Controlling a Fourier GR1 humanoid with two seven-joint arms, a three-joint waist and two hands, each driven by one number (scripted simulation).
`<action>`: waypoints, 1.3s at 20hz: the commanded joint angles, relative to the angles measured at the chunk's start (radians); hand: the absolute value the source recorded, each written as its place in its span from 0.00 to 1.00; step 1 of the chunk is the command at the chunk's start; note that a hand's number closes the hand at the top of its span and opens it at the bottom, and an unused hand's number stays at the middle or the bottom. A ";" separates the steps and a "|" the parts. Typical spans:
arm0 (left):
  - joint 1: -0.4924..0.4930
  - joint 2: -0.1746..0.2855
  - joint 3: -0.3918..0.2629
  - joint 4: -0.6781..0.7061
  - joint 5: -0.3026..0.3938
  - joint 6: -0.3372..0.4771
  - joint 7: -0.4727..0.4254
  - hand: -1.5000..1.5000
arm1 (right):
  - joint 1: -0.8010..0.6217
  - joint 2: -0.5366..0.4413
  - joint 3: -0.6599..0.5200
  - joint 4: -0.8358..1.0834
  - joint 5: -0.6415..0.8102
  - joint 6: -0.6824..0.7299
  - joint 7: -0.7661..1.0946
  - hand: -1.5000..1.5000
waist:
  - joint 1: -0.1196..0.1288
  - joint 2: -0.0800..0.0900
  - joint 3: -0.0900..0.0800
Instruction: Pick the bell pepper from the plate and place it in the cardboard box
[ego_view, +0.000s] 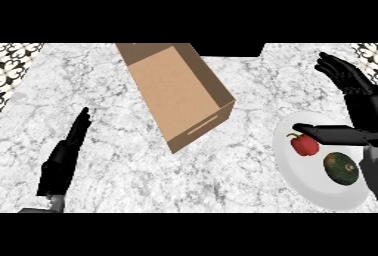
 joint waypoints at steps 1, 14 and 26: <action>-0.012 0.014 0.026 0.038 -0.016 0.014 0.044 0.50 | 0.034 0.128 -0.009 0.160 0.102 -0.136 -0.204 0.00 | -0.002 0.007 0.005; 0.000 0.011 0.037 -0.018 -0.043 0.017 0.107 0.50 | 0.019 -0.313 0.043 0.235 0.408 0.066 -0.265 0.00 | -0.025 -0.007 0.002; -0.002 -0.004 0.067 0.025 -0.052 0.002 0.073 0.50 | 0.054 -0.397 0.257 -0.045 0.633 0.301 0.153 0.00 | -0.029 -0.006 0.002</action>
